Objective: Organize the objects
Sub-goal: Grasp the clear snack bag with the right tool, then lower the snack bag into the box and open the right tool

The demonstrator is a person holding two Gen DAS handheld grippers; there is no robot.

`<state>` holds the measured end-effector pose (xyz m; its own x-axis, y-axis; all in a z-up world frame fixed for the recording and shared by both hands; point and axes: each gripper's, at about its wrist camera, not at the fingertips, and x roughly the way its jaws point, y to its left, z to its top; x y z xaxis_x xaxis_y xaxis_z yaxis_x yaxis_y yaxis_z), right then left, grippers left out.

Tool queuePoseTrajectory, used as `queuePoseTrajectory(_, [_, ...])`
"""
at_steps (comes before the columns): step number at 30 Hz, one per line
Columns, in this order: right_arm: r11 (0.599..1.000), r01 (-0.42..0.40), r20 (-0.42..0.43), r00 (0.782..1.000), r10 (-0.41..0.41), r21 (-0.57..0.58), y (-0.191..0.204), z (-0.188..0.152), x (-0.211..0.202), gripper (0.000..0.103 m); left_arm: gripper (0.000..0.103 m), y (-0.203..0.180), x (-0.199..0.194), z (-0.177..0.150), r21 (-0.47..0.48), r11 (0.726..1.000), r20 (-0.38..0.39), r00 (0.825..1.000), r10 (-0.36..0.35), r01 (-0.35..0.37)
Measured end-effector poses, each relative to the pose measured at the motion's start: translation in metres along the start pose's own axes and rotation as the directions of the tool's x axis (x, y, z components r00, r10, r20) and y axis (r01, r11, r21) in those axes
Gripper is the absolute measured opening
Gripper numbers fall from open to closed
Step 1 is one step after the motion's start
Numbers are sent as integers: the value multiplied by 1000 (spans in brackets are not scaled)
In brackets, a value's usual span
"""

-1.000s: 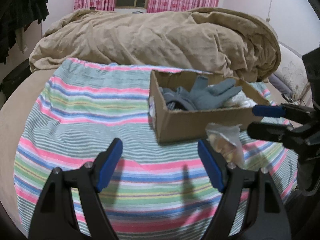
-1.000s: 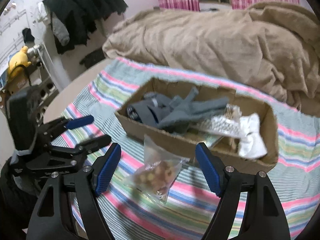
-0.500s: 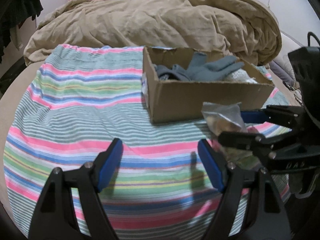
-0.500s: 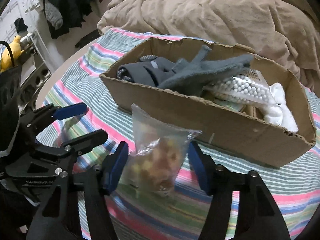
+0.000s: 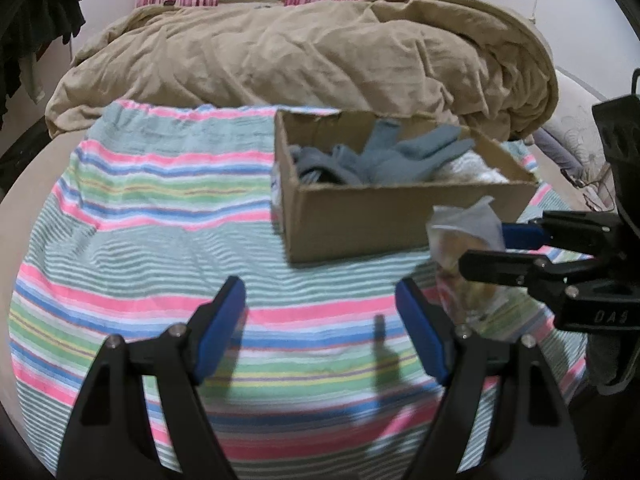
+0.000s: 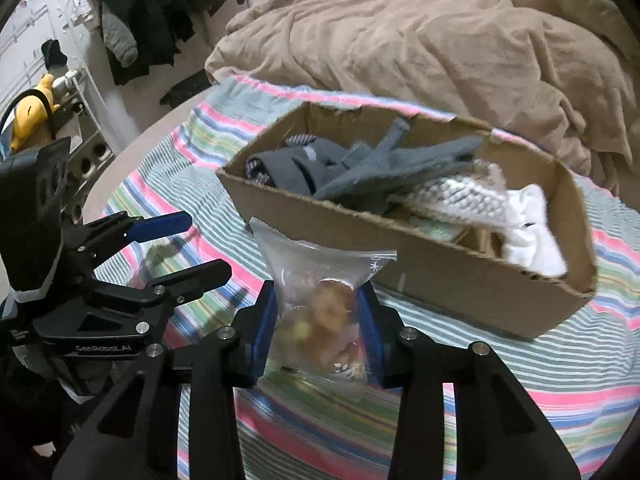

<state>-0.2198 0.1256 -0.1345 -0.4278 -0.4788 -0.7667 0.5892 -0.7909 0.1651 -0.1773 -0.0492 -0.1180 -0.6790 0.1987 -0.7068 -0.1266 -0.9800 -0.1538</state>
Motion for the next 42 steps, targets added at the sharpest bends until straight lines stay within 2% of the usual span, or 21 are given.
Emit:
queuePoseTrajectory(8, [1000, 7, 71, 997, -8, 17, -16, 9, -34, 42, 79, -12, -7, 13, -1, 1000, 38, 999, -19, 19])
queuePoseTrajectory(16, [994, 52, 182, 981, -68, 94, -47, 28, -76, 42, 79, -17, -10, 35, -28, 999, 87, 996, -18, 20])
queuePoseTrajectory(23, [983, 94, 227, 965, -128, 157, -71, 38, -90, 42, 79, -16, -13, 60, -65, 997, 135, 991, -22, 31])
queuePoseTrajectory(27, [974, 119, 227, 960, -162, 191, -86, 43, -86, 42, 79, -17, -8, 69, -86, 996, 142, 990, -26, 39])
queuePoseTrajectory(34, [956, 114, 170, 972, -164, 270, -116, 49, -52, 42, 79, -23, 9, 83, -104, 994, 126, 992, -31, 44])
queuePoseTrajectory(38, [951, 140, 137, 973, -183, 277, -121, 49, -37, 42, 79, -24, 20, 86, -116, 992, 102, 994, -31, 42])
queuePoseTrajectory(41, [944, 209, 109, 964, -243, 254, -122, 46, -21, 44, 79, -23, 27, 85, -121, 992, 82, 996, -25, 35])
queuePoseTrajectory(42, [943, 205, 98, 967, -237, 261, -125, 43, -14, 44, 79, -23, 28, 84, -121, 992, 77, 997, -23, 33])
